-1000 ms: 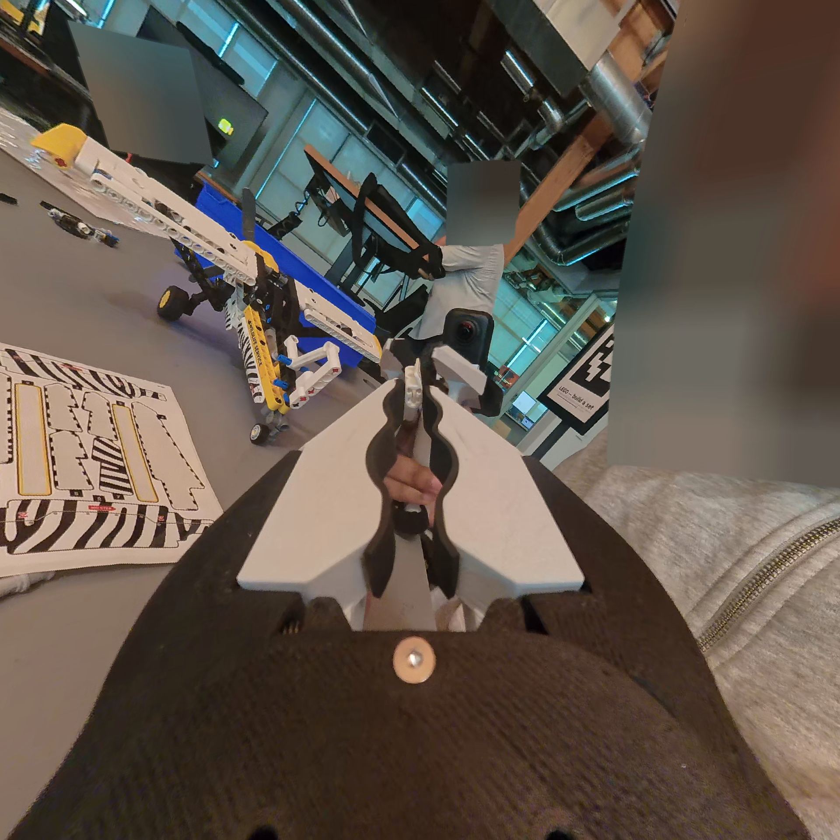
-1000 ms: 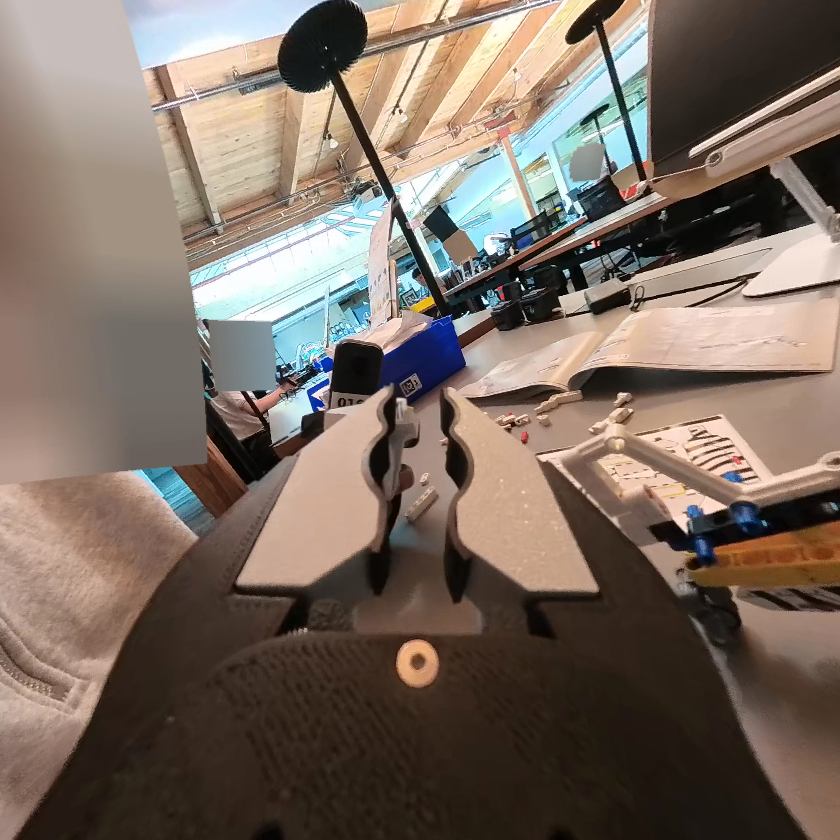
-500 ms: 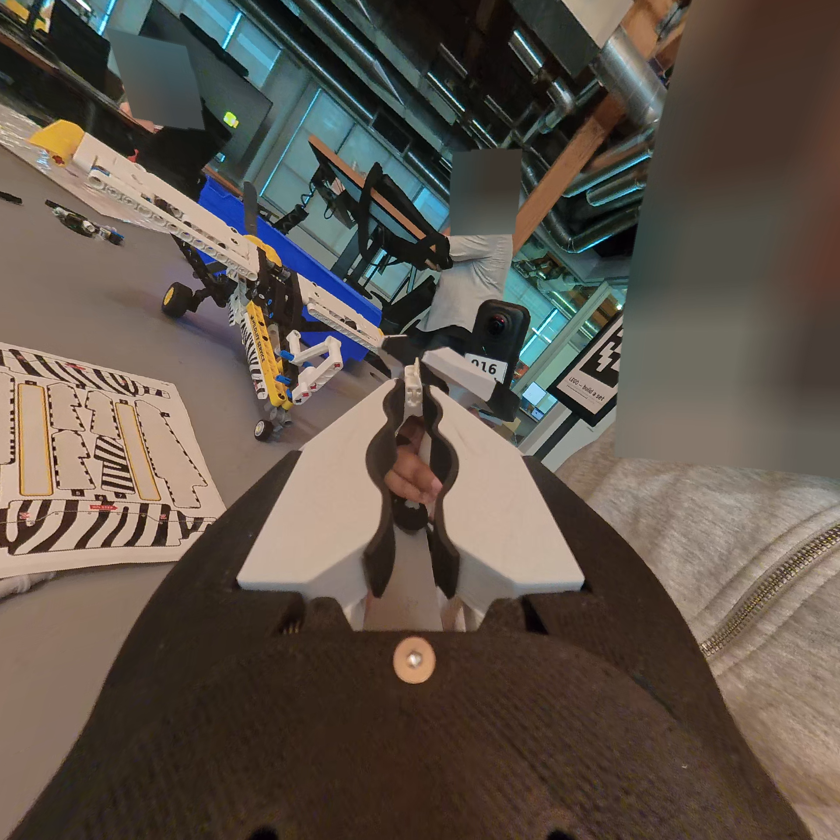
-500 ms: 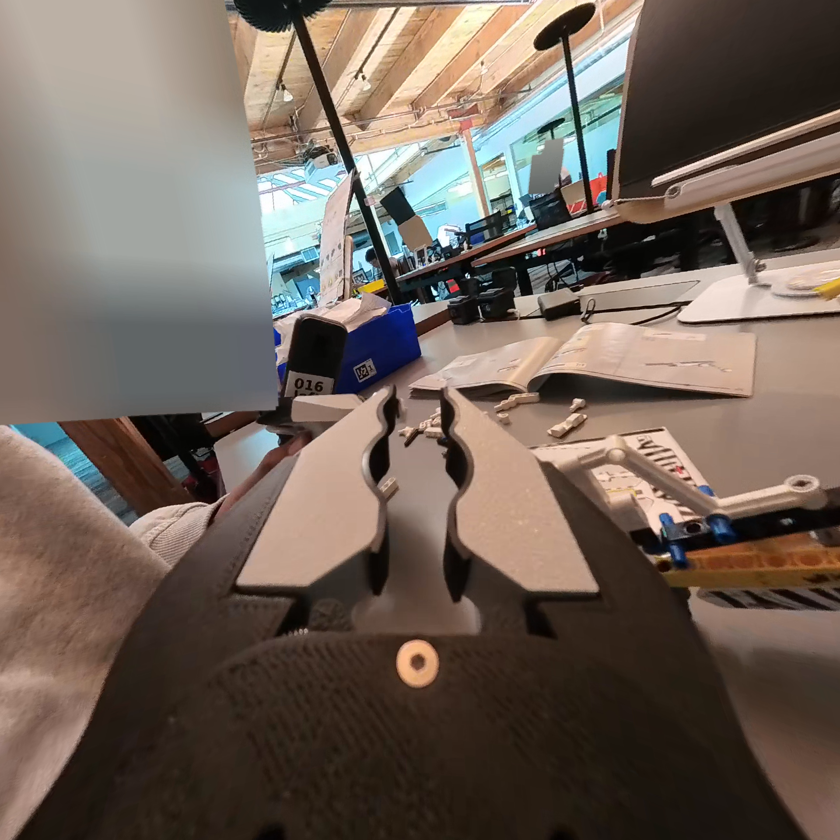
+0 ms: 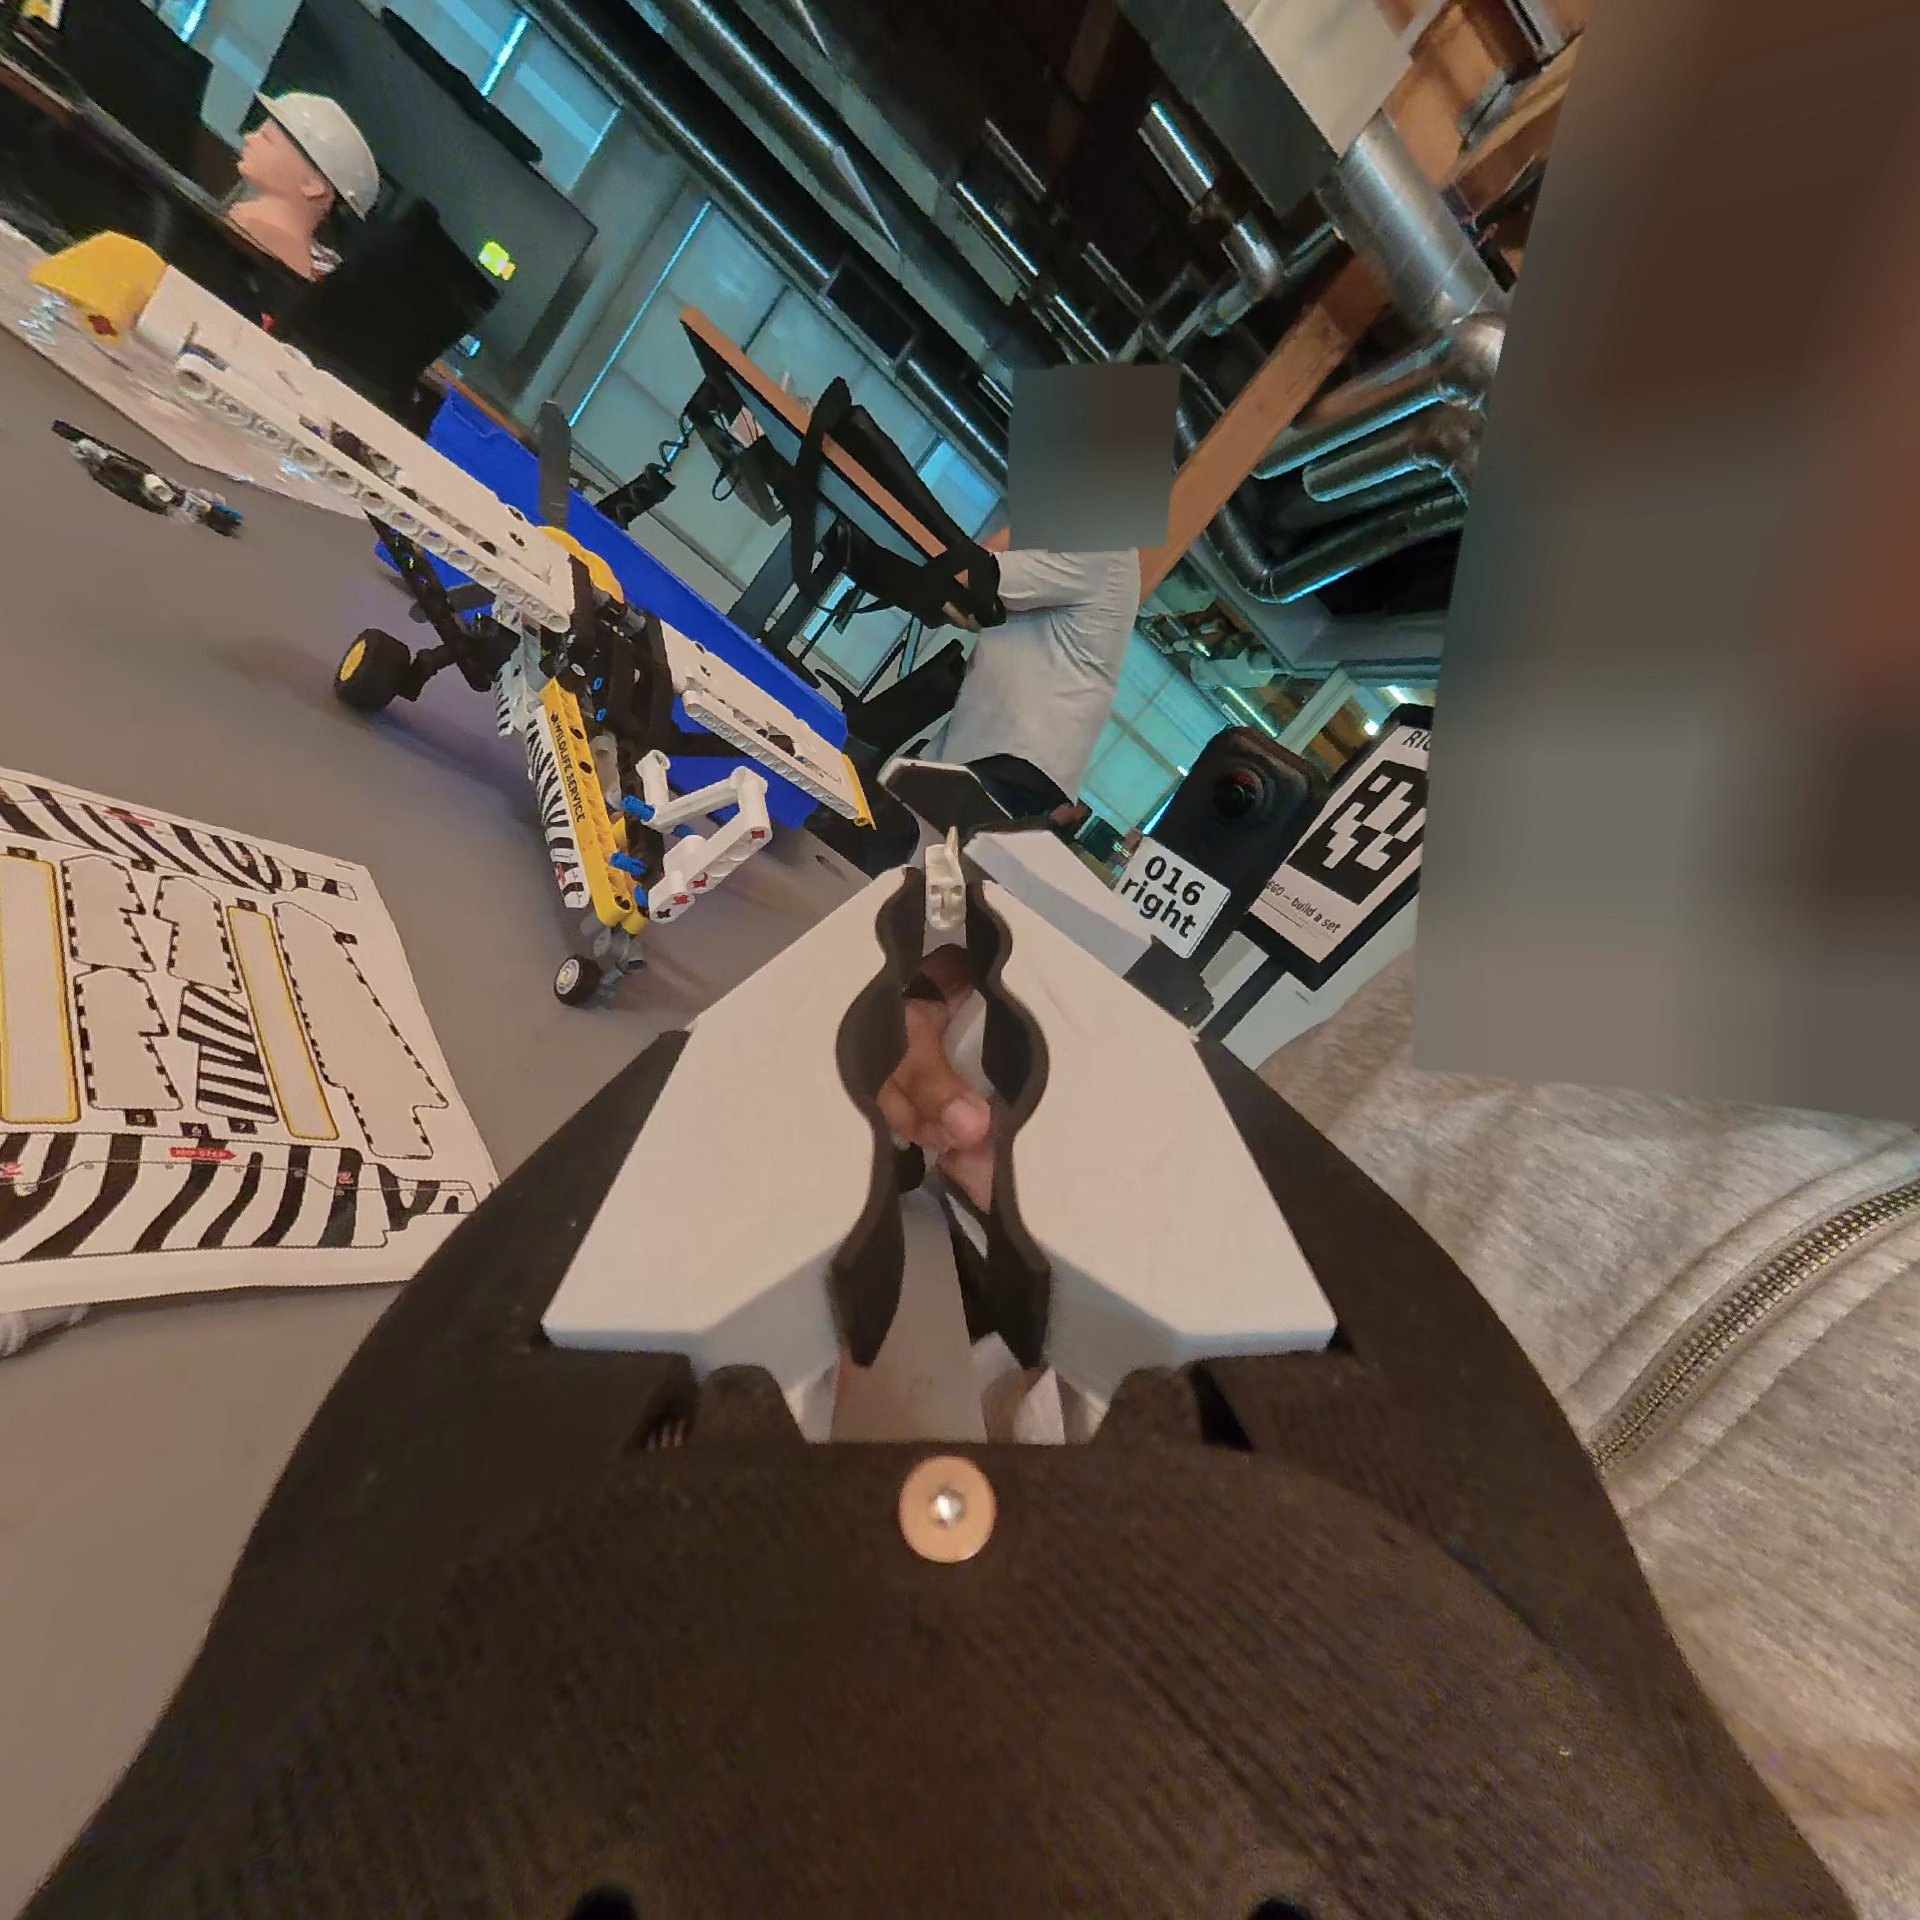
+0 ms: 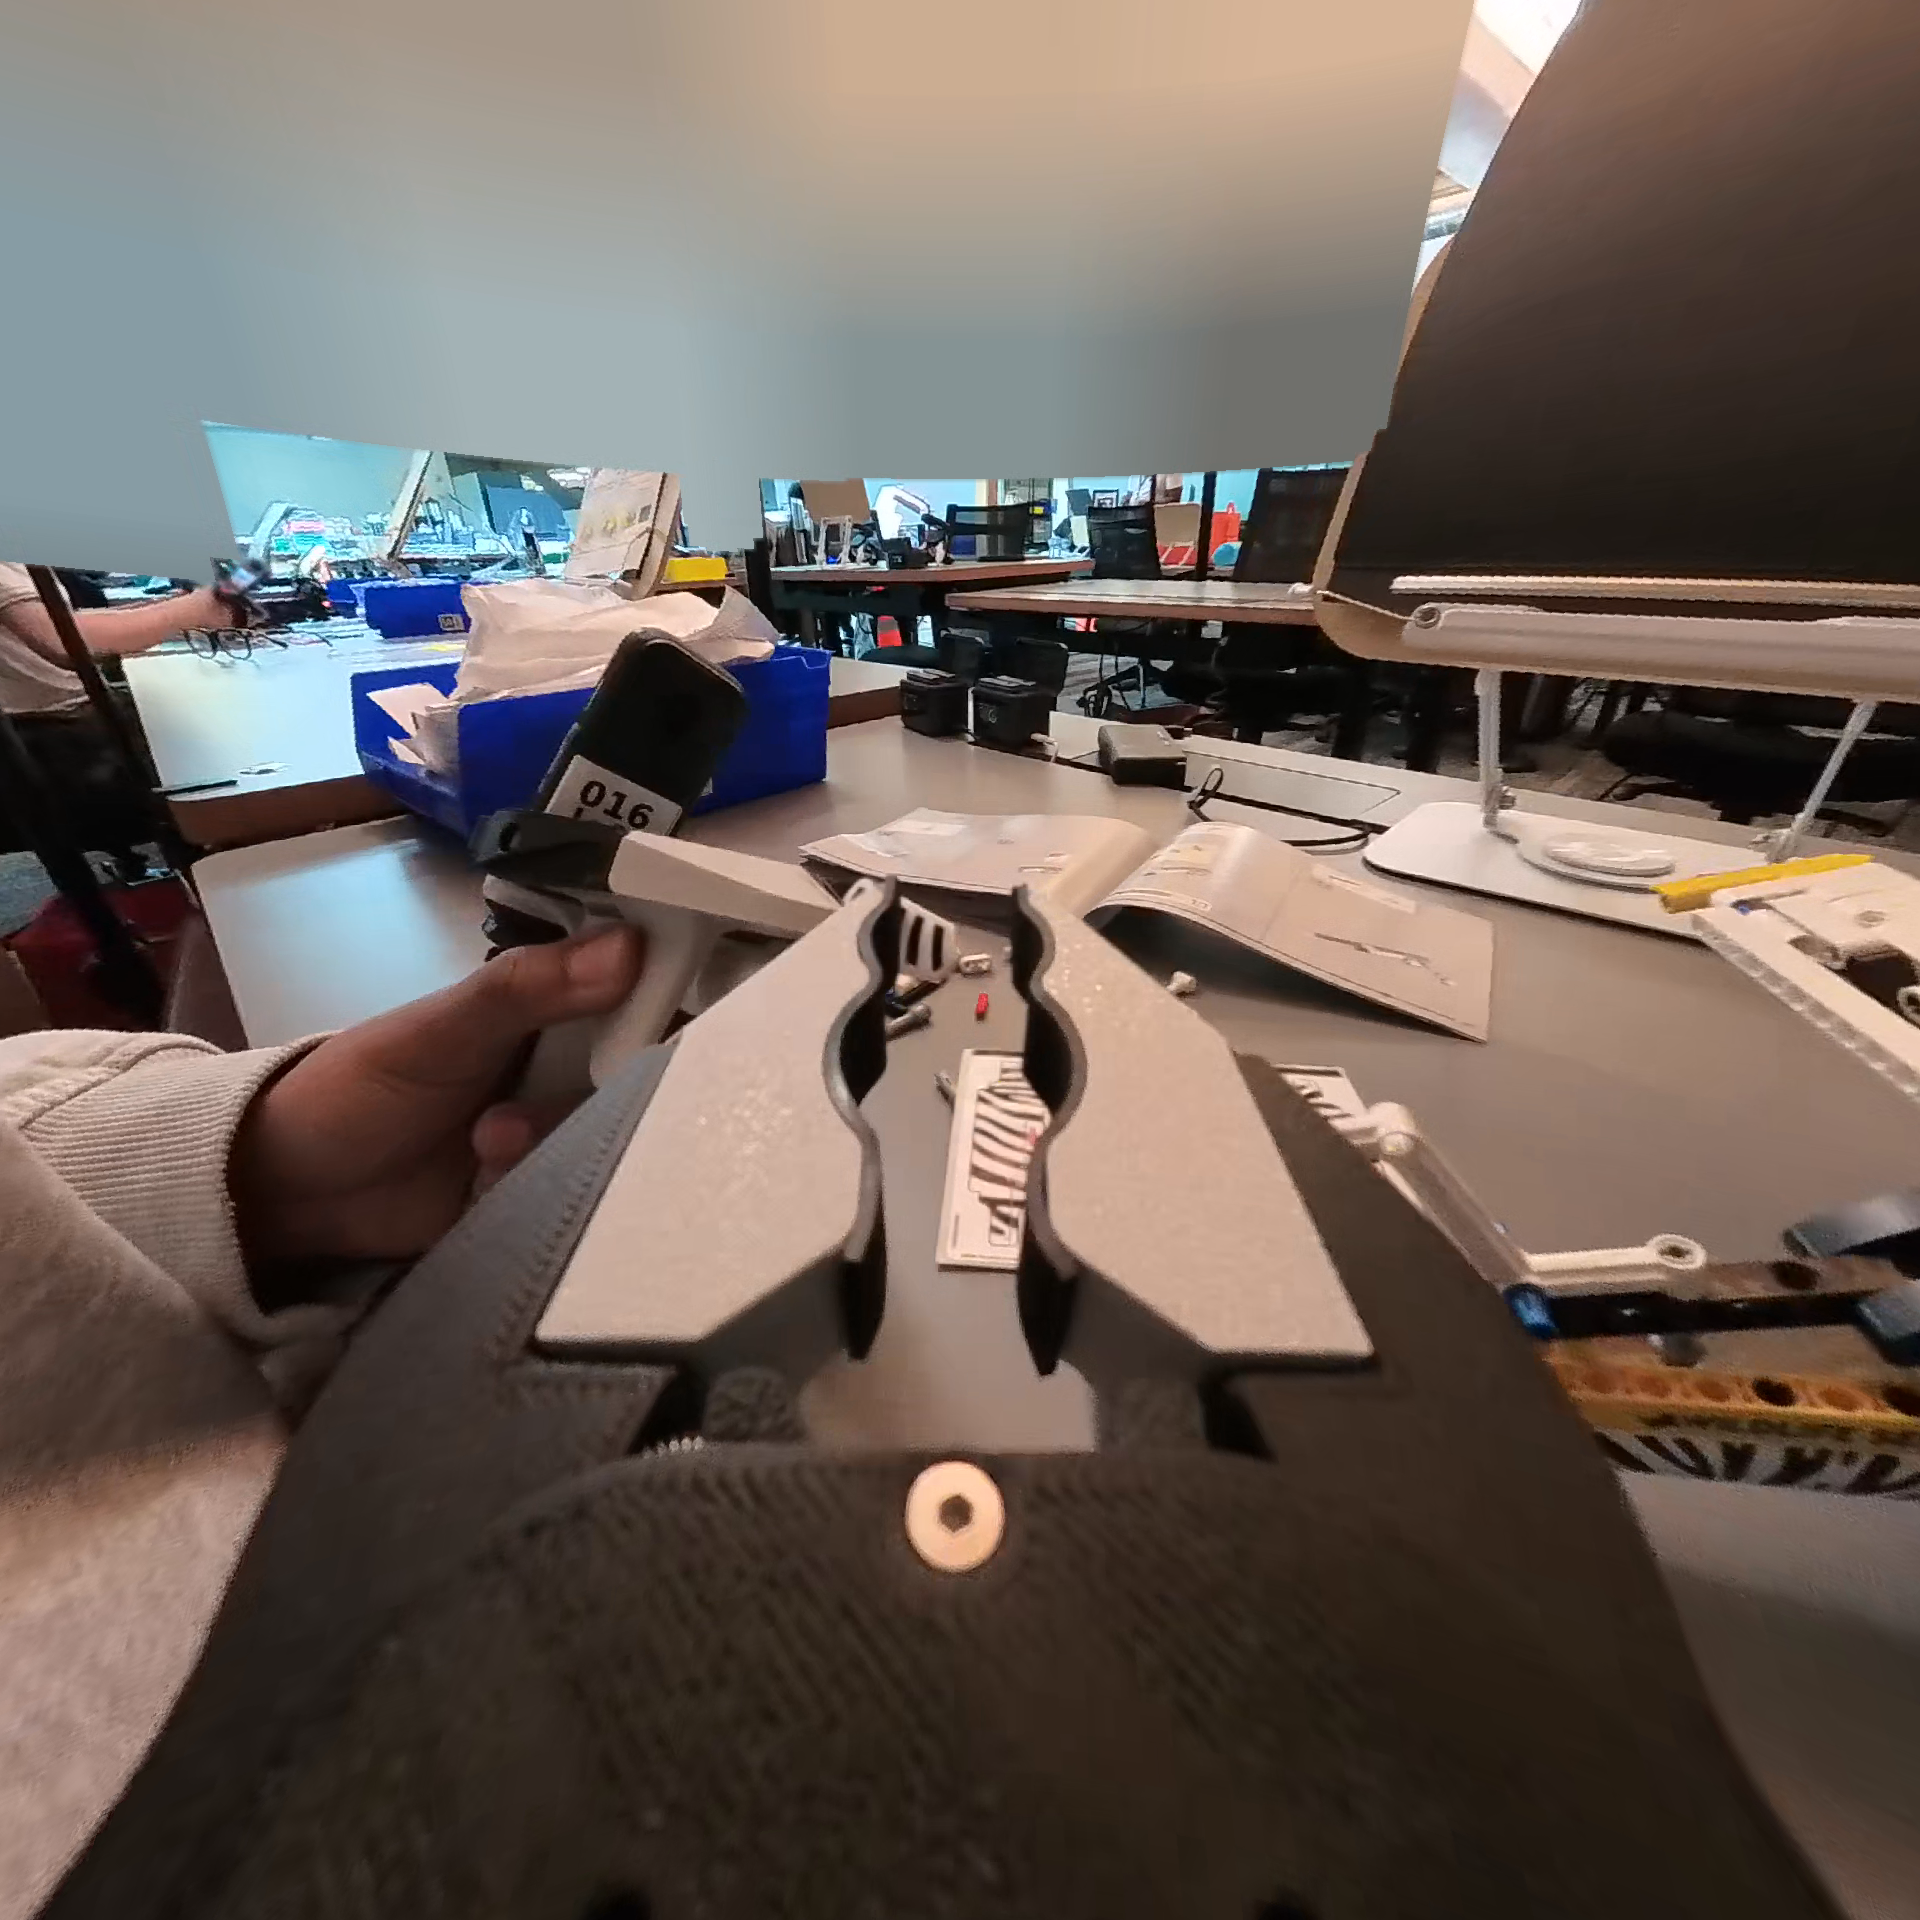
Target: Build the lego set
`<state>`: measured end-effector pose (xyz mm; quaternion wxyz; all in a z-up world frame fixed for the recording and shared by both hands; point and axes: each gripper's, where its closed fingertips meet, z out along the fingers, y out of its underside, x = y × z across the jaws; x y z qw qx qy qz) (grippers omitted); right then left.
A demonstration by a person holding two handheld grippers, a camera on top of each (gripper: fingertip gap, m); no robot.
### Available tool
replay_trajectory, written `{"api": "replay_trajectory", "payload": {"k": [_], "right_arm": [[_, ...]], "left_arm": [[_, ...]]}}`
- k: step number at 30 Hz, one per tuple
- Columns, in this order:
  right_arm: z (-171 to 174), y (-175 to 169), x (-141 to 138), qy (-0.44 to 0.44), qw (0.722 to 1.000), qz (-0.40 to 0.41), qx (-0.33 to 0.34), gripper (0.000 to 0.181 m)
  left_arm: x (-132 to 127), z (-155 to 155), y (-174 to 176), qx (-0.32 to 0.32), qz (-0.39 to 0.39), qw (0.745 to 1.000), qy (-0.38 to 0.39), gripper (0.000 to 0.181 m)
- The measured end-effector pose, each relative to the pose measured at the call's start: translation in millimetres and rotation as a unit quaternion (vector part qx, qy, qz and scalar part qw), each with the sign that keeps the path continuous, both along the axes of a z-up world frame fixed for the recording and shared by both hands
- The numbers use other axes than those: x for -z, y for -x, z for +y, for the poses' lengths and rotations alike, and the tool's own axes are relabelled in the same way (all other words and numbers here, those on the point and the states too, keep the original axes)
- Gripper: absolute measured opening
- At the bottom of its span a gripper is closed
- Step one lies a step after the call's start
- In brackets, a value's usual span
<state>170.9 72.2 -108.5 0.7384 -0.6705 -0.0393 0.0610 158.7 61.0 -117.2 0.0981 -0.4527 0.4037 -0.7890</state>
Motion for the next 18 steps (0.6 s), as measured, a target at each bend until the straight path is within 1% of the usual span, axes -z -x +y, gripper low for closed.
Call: {"api": "replay_trajectory", "payload": {"k": [3, 4, 5, 7, 10, 12, 15, 18], "right_arm": [[-1.5, -6.8, -0.6, -0.003, 1.000, 0.013, 0.008, 0.017], [-2.3, -10.7, -0.8, -0.003, 1.000, 0.017, 0.015, 0.014], [-3.1, -17.1, -0.8, -0.002, 0.999, 0.023, 0.031, 0.003], [-5.3, -21.7, -3.5, -0.009, 0.999, 0.026, 0.038, 0.009], [-6.0, -14.6, -5.8, -0.016, 0.999, 0.031, 0.018, 0.017], [-4.6, -7.0, -4.0, -0.013, 0.999, 0.040, -0.007, 0.020], [-4.0, 2.7, -1.6, -0.005, 0.996, 0.075, -0.056, 0.026], [-1.5, 8.2, 3.2, 0.012, 0.989, 0.114, -0.090, 0.025]], "left_arm": [[0.0, 2.1, 0.0, -0.003, 0.001, 1.000, 0.006, 0.005], [-0.4, 2.9, 0.2, -0.004, -0.001, 1.000, 0.008, 0.005], [-1.9, 3.6, 1.1, -0.003, -0.005, 1.000, 0.012, 0.005], [-1.8, 6.3, 1.0, -0.007, -0.004, 1.000, 0.019, 0.005], [-1.7, 8.0, 0.7, -0.007, -0.003, 1.000, 0.025, 0.005], [-1.8, 8.4, 0.6, -0.008, -0.004, 1.000, 0.026, 0.005], [-2.2, 9.0, 0.8, -0.008, -0.005, 1.000, 0.029, 0.005], [-2.6, 8.1, 1.1, -0.005, -0.006, 1.000, 0.030, 0.005]]}}
